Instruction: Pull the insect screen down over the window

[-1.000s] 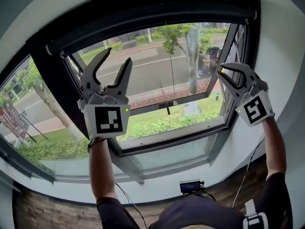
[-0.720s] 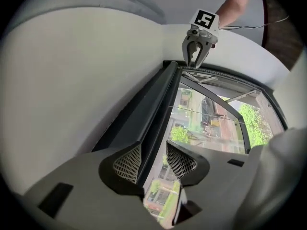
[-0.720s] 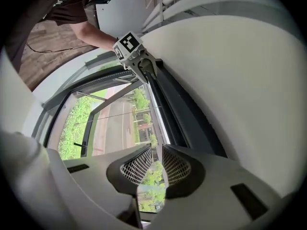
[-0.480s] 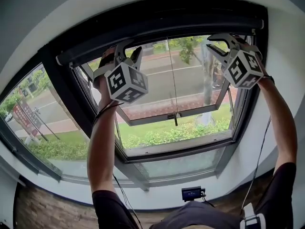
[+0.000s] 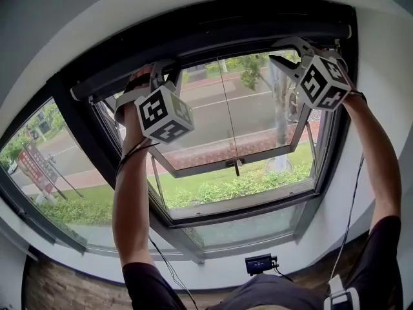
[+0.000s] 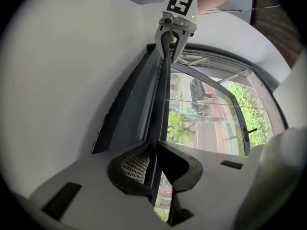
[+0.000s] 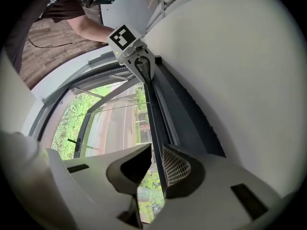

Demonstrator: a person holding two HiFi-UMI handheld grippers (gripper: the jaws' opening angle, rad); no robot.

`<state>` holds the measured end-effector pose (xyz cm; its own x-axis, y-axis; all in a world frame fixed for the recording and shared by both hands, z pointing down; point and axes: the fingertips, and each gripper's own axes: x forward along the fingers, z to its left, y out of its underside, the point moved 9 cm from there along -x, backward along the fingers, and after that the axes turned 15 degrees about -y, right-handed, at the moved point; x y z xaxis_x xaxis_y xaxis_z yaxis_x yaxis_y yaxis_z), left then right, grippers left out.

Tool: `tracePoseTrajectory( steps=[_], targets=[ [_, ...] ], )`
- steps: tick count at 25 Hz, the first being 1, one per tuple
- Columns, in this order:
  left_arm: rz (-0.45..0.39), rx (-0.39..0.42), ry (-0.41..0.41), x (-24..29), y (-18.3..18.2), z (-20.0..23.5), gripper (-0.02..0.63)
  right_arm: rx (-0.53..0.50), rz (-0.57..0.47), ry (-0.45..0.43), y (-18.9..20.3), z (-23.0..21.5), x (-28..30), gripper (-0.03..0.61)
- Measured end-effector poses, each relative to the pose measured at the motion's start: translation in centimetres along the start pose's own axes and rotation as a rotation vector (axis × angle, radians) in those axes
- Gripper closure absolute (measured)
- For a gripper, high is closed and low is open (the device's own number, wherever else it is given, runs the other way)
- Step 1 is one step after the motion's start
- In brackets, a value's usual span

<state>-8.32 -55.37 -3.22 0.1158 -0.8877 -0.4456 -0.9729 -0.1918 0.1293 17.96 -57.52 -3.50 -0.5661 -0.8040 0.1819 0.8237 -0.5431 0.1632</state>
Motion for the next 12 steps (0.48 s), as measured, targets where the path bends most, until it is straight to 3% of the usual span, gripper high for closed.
tracePoseTrajectory(
  steps=[5, 12],
  targets=[
    [0.020, 0.025, 0.094, 0.3, 0.3, -0.1, 0.551, 0.027, 0.006, -0.033, 0.7, 0.0, 0.0, 0.525],
    [0.050, 0.057, 0.154, 1.0, 0.3, 0.4, 0.578, 0.033, 0.032, -0.052, 0.9, -0.4, 0.4, 0.525]
  ],
)
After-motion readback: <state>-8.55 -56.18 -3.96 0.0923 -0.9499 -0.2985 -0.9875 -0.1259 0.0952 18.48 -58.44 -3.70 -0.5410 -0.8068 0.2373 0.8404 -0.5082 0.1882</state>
